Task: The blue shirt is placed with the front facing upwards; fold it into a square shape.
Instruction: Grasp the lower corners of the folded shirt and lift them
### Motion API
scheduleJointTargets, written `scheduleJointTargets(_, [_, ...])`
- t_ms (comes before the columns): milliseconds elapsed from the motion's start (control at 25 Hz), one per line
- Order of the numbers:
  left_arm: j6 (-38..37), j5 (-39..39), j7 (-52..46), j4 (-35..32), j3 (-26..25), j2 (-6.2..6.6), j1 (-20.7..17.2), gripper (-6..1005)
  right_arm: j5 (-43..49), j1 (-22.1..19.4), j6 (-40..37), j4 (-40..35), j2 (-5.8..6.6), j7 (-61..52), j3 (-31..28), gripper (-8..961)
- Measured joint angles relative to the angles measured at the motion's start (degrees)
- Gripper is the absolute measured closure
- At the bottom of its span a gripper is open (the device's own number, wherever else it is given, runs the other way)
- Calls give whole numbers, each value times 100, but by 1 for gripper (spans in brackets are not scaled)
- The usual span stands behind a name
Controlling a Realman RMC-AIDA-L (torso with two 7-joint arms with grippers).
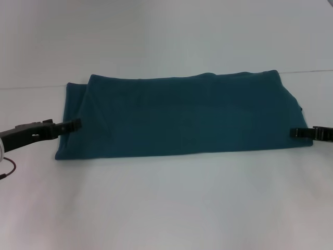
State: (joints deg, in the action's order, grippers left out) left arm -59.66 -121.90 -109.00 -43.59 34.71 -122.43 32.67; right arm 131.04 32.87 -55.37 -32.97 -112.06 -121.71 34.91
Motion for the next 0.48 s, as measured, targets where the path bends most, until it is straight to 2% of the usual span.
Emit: scheduleJointTargets(480, [32, 0, 2, 0, 1, 0, 6, 49, 0, 80, 82, 104, -22, 59, -2, 257])
